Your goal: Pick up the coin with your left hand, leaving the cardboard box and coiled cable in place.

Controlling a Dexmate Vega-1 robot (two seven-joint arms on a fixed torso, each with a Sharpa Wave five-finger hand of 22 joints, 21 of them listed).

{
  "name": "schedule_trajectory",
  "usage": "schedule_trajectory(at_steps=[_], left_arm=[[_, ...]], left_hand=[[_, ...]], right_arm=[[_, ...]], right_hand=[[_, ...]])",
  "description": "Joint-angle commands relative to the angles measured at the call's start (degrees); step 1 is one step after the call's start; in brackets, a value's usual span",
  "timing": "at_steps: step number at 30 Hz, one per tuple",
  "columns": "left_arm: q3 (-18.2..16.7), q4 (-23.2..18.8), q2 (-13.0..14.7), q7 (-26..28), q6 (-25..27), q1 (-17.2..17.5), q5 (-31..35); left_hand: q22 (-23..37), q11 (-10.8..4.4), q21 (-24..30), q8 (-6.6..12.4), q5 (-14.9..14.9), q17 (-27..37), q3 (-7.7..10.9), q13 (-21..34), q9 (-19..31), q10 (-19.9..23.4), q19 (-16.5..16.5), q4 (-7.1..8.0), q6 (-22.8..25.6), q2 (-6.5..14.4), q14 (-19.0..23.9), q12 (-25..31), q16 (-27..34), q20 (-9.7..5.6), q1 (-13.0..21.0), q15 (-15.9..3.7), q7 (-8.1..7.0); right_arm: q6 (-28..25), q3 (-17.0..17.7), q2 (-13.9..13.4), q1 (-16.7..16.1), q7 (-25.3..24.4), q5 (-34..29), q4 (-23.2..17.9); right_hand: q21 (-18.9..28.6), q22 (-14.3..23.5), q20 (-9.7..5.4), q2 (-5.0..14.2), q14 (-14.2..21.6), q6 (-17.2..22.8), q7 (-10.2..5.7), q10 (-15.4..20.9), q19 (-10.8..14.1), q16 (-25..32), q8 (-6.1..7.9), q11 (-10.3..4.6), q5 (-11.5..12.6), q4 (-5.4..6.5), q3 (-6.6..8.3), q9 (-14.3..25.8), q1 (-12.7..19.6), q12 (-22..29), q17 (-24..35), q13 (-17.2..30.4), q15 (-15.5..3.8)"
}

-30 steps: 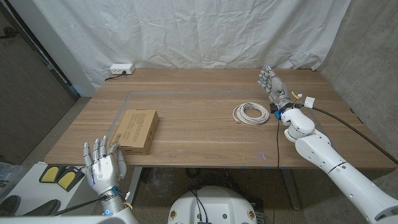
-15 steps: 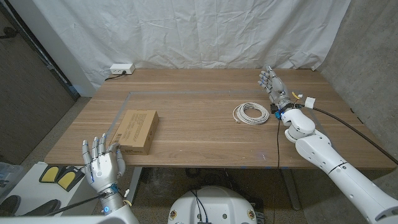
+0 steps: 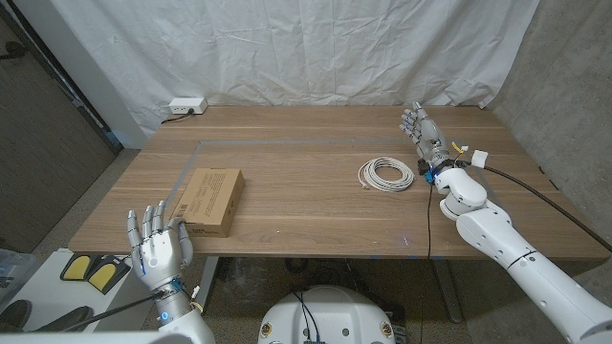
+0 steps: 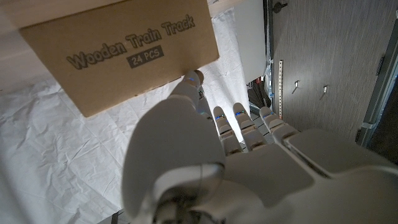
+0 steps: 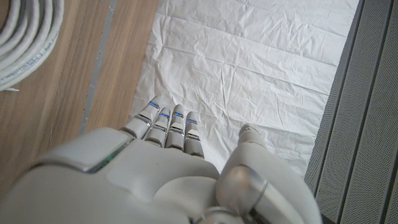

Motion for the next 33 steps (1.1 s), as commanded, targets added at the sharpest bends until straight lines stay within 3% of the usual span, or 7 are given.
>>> schedule_trajectory(at_steps=[1,15,29,33], left_arm=[[-1.0,0.2,-1.3,0.1,-1.3,-0.7,1.8],[-1.3,-1.1,-1.6,0.1,-1.7,-0.6,1.5],[1.5,-4.8,4.2,0.1,3.4,1.1,-2.5],[3.5,-6.2,9.0,-0.6,6.8,1.5,-4.0]], left_hand=[[0.3,-0.09,0.3,1.37,-0.4,0.2,1.08,0.3,0.5,1.1,0.4,-0.19,4.1,0.9,0.9,0.4,0.1,0.04,0.7,-4.76,0.48],[0.3,-0.19,0.5,2.30,-0.8,0.2,1.87,0.3,0.5,2.3,0.8,-0.45,5.7,1.0,1.5,0.4,0.1,0.17,1.3,-4.85,1.01],[0.4,-0.36,0.5,2.61,-1.0,0.2,2.23,0.3,0.2,3.0,0.9,-0.49,6.3,0.7,2.0,0.3,0.0,0.21,1.4,-4.87,1.01],[0.4,-0.35,0.6,2.65,-1.1,0.2,2.33,0.3,0.1,3.0,0.9,-0.48,6.3,0.7,2.1,0.2,0.0,0.17,1.3,-4.96,1.00]], right_arm=[[0.3,0.5,-0.2,-0.6,-0.1,0.2,-0.3],[0.6,0.9,-0.4,-1.4,-0.3,0.3,-0.8],[0.3,0.9,-0.5,-2.0,-1.2,-0.1,-2.0],[0.4,1.0,-0.5,-2.2,-1.2,-0.2,-2.2]], right_hand=[[-0.2,0.2,-0.62,-0.05,0.1,0.3,0.06,0.4,0.5,-0.2,-0.27,0.20,0.2,-0.03,-0.18,0.2,-0.2,0.0,0.2,0.2,0.08],[-0.3,0.2,-0.59,-0.05,0.1,0.2,0.13,0.3,0.5,-0.2,-0.30,0.23,0.2,-0.05,-0.20,0.2,-0.2,0.0,0.2,0.2,0.13],[-0.5,0.2,-0.59,-0.04,0.0,0.2,0.13,0.3,0.6,-0.2,-0.28,0.21,0.2,-0.08,-0.22,0.2,-0.2,0.0,0.2,0.2,0.10],[-0.5,0.2,-0.58,-0.02,0.1,0.2,0.10,0.3,0.6,-0.2,-0.29,0.20,0.2,-0.08,-0.22,0.2,-0.2,0.0,0.2,0.2,0.08]])
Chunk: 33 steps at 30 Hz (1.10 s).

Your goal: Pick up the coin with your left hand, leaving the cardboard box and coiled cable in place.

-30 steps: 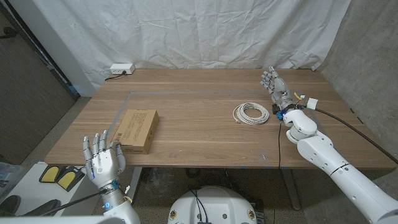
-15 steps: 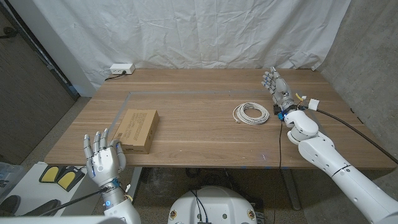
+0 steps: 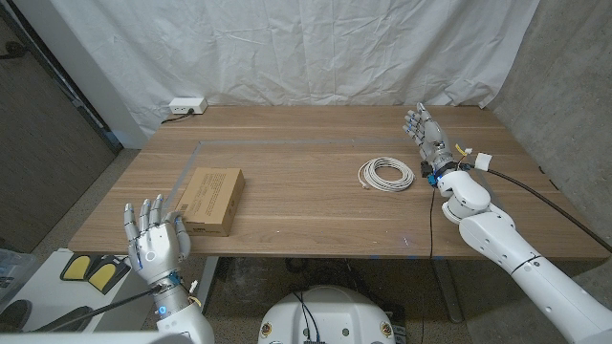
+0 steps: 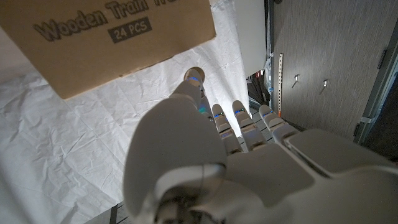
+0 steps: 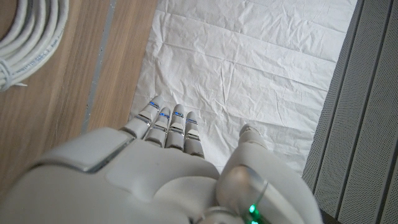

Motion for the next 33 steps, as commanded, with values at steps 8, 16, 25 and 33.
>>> schedule_trajectory(at_steps=[8,16,25,33], left_arm=[[6.7,-6.2,14.9,-0.2,11.1,1.8,-8.0],[8.0,-8.0,17.6,-0.1,14.1,1.7,-8.8],[9.0,-12.0,21.3,0.0,18.4,3.1,-10.1],[9.0,-15.2,23.7,-0.1,21.9,4.8,-11.6]], left_hand=[[0.1,-0.19,0.4,2.82,-0.1,0.2,0.57,0.3,-0.2,0.9,0.5,0.03,6.1,-0.2,0.8,0.2,-0.1,0.03,0.3,-4.89,0.21],[0.1,-0.48,0.5,2.99,-0.2,0.2,0.65,0.3,-0.4,1.3,0.6,0.07,6.5,-0.5,1.0,0.2,-0.1,0.03,0.1,-5.04,0.14],[0.1,-0.50,0.4,3.15,-0.2,0.2,0.76,0.3,-0.6,1.5,0.6,0.09,6.8,-0.6,1.1,0.1,-0.2,-0.02,0.1,-5.10,0.20],[0.0,-0.70,0.5,3.31,-0.2,0.2,0.80,0.3,-0.7,1.8,0.7,0.09,7.2,-0.8,1.3,0.0,-0.3,-0.14,0.0,-5.28,0.00]], right_arm=[[-0.4,0.5,-0.5,-1.1,-0.9,-0.4,-1.6],[-0.1,0.7,-0.3,-1.6,-1.1,-0.4,-1.6],[0.1,0.7,-0.3,-1.6,-0.9,-0.4,-1.6],[-0.7,0.9,-0.7,-1.7,-1.3,-0.4,-2.2]], right_hand=[[-0.2,0.2,-0.57,0.00,0.0,0.2,0.11,0.4,0.6,0.0,-0.29,0.22,0.2,-0.10,-0.21,0.2,-0.2,0.0,0.2,0.2,0.08],[-0.3,0.2,-0.58,-0.01,0.1,0.2,0.15,0.4,0.6,0.0,-0.28,0.24,0.2,-0.11,-0.23,0.2,-0.3,0.0,0.2,0.2,0.02],[-0.4,0.2,-0.59,0.01,0.1,0.2,0.16,0.4,0.7,0.0,-0.28,0.19,0.2,-0.14,-0.22,0.2,-0.3,0.0,0.2,0.2,0.07],[-0.4,0.2,-0.58,0.03,0.1,0.2,0.14,0.4,0.7,0.0,-0.30,0.22,0.2,-0.16,-0.22,0.2,-0.3,0.0,0.2,0.2,0.03]])
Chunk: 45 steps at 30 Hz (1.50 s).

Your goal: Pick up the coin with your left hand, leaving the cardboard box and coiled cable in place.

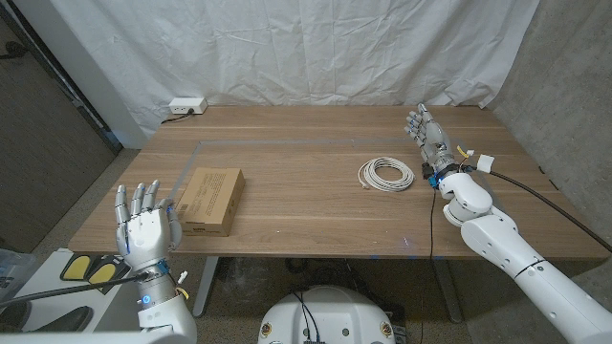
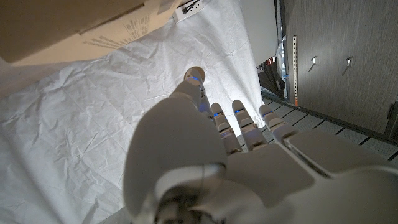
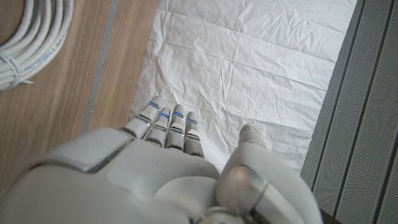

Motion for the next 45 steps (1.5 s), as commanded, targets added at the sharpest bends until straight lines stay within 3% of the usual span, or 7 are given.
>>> schedule_trajectory(at_steps=[1,16,31,42,45], left_arm=[[0.6,-5.0,4.5,0.1,5.3,2.2,-2.6],[-3.0,-8.9,4.8,-1.2,0.0,2.5,-10.4],[-3.9,-15.0,8.9,-10.4,6.9,3.5,-8.1],[-5.4,-17.4,9.8,-12.4,8.5,5.0,-5.8],[-5.1,-16.8,9.7,-10.7,8.0,5.0,-4.2]], left_hand=[[0.2,0.05,0.2,3.32,0.1,0.2,0.50,0.3,0.2,0.5,0.4,-0.08,6.9,-0.3,0.7,0.0,0.0,0.14,-0.1,-5.29,-0.30],[0.2,-0.14,0.2,3.49,0.1,0.2,0.60,0.3,-0.1,0.7,0.4,-0.09,7.4,-0.6,0.8,-0.1,-0.1,0.20,-0.2,-5.30,-0.29],[0.2,-0.17,0.1,3.54,0.1,0.2,0.72,0.3,-0.2,1.0,0.2,-0.07,7.4,-0.8,0.6,-0.2,-0.3,0.40,-0.4,-5.07,-0.48],[0.2,-0.31,0.1,3.70,0.1,0.1,0.79,0.3,-0.3,1.5,0.1,-0.03,7.7,-0.9,0.4,-0.2,-0.5,0.39,-0.5,-5.01,-0.79],[0.2,-0.32,0.1,3.74,0.1,0.1,0.81,0.3,-0.3,1.5,0.1,-0.03,7.7,-0.9,0.4,-0.3,-0.5,0.41,-0.6,-5.00,-0.82]], right_arm=[[-0.6,0.2,-0.4,-0.2,-0.4,0.0,-0.6],[-2.4,0.3,-1.1,0.1,-1.0,-0.2,-1.9],[-2.8,0.9,-1.4,-0.9,-2.0,-0.4,-3.3],[-2.7,0.5,-1.1,-0.6,-2.0,-0.7,-3.2],[-2.4,0.5,-1.0,-0.6,-2.1,-0.8,-3.2]], right_hand=[[0.0,0.2,-0.58,0.04,0.1,0.2,0.20,0.4,0.7,0.0,-0.29,0.21,0.2,-0.16,-0.22,0.2,-0.3,0.0,0.2,0.2,0.04],[-0.2,0.2,-0.60,0.07,0.1,0.2,0.17,0.4,0.7,0.0,-0.28,0.24,0.2,-0.21,-0.21,0.2,-0.2,0.0,0.2,0.2,0.11],[-0.3,0.2,-0.61,0.10,0.1,0.2,0.19,0.4,0.8,0.0,-0.29,0.26,0.2,-0.25,-0.21,0.2,-0.2,0.0,0.2,0.2,0.07],[-0.4,0.2,-0.64,0.13,0.2,0.2,0.21,0.5,0.9,0.0,-0.28,0.22,0.2,-0.28,-0.20,0.2,-0.2,0.0,0.2,0.2,0.14],[-0.4,0.2,-0.66,0.14,0.2,0.2,0.18,0.5,0.9,0.0,-0.29,0.19,0.2,-0.30,-0.19,0.2,-0.2,0.0,0.2,0.2,0.18]])
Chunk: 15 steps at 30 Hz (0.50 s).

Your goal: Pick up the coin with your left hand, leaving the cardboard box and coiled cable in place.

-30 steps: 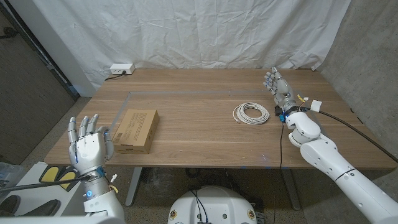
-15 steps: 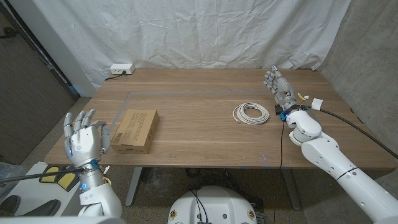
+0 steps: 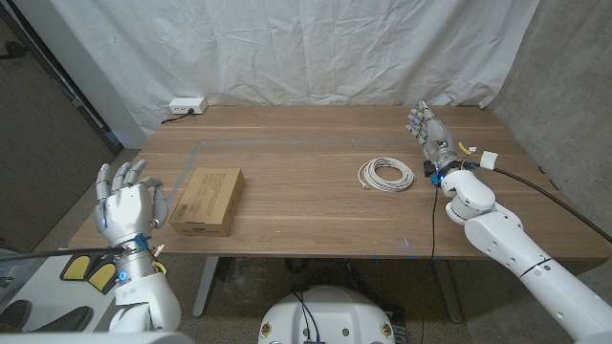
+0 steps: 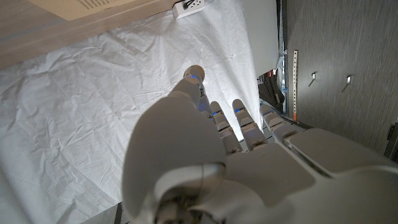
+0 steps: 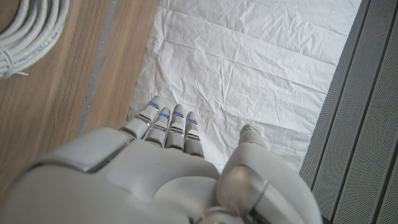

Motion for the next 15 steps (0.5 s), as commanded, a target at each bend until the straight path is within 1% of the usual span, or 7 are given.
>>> schedule_trajectory(at_steps=[1,4,5,10,12,14,15], left_arm=[[-0.7,-2.4,1.2,-1.5,2.1,1.1,3.6],[-1.1,-2.5,0.8,-0.9,1.3,1.4,3.8],[-1.2,-3.4,1.2,-2.2,2.4,1.6,4.5],[-2.2,-3.6,2.0,-2.3,1.7,1.9,6.2],[-2.2,-4.1,2.6,-3.5,2.7,1.9,7.6],[-2.7,-4.0,2.3,-2.5,1.8,1.8,8.0],[-2.8,-4.6,2.3,-3.4,2.4,1.8,8.5]], left_hand=[[0.2,-0.07,0.1,3.72,0.2,0.1,0.32,0.2,0.3,0.3,0.1,-0.03,6.7,0.1,-0.1,-0.3,-0.1,0.41,-0.3,-5.04,-0.70],[0.1,-0.08,0.1,3.72,0.2,0.1,0.35,0.2,0.3,0.3,0.1,-0.01,6.6,0.1,-0.1,-0.3,-0.1,0.38,-0.3,-5.18,-0.77],[0.1,-0.08,0.1,3.74,0.2,0.1,0.35,0.2,0.3,0.3,0.1,-0.01,6.6,0.1,-0.1,-0.4,-0.1,0.39,-0.3,-5.14,-0.71],[0.1,-0.09,0.1,3.78,0.2,0.1,0.40,0.2,0.3,0.4,0.2,0.01,6.7,0.0,0.1,-0.4,-0.1,0.37,-0.4,-5.21,-0.75],[0.1,-0.10,0.1,3.81,0.2,0.1,0.43,0.2,0.3,0.4,0.3,0.02,6.7,0.0,0.2,-0.4,-0.1,0.34,-0.4,-5.24,-0.68],[0.1,-0.13,0.2,3.80,0.2,0.1,0.47,0.2,0.3,0.5,0.3,0.03,6.7,0.0,0.3,-0.4,0.0,0.35,-0.4,-5.27,-0.59],[0.1,-0.12,0.2,3.81,0.2,0.1,0.48,0.2,0.3,0.5,0.4,0.03,6.7,0.0,0.4,-0.5,0.0,0.34,-0.5,-5.33,-0.65]], right_arm=[[0.4,-0.2,0.4,0.0,-0.3,-0.5,-0.2],[0.7,-0.1,0.5,-0.2,-0.4,-0.6,-0.2],[0.8,-0.1,0.5,-0.3,-0.5,-0.6,-0.2],[1.5,0.1,0.7,-0.7,-0.5,-0.7,-0.2],[1.6,0.2,0.7,-0.8,-0.4,-0.7,-0.1],[1.7,0.2,0.7,-0.8,-0.4,-0.7,-0.1],[1.7,0.3,0.7,-0.8,-0.4,-0.8,-0.1]], right_hand=[[0.0,0.2,-0.86,0.14,0.2,0.2,0.21,0.4,0.7,0.0,-0.28,0.21,0.2,-0.06,0.05,0.2,-0.2,0.0,0.2,0.2,0.16],[0.0,0.2,-0.89,0.14,0.2,0.2,0.16,0.4,0.7,0.0,-0.28,0.23,0.2,-0.06,0.04,0.2,-0.2,0.0,0.2,0.2,0.12],[0.0,0.2,-0.89,0.14,0.2,0.2,0.20,0.4,0.7,0.0,-0.27,0.21,0.2,-0.07,0.04,0.2,-0.2,0.0,0.2,0.2,0.11],[-0.1,0.2,-0.89,0.15,0.2,0.3,0.19,0.4,0.7,0.0,-0.26,0.28,0.2,-0.08,0.05,0.2,-0.2,0.0,0.2,0.2,0.14],[-0.1,0.2,-0.85,0.15,0.2,0.3,0.21,0.5,0.8,0.0,-0.24,0.23,0.2,-0.08,0.04,0.2,-0.2,0.0,0.2,0.2,0.13],[-0.1,0.2,-0.88,0.15,0.2,0.3,0.17,0.5,0.8,0.0,-0.25,0.21,0.2,-0.09,0.04,0.2,-0.2,0.0,0.2,0.2,0.14],[-0.1,0.2,-0.89,0.15,0.2,0.3,0.19,0.5,0.8,0.0,-0.24,0.24,0.2,-0.08,0.04,0.2,-0.2,0.0,0.2,0.2,0.09]])
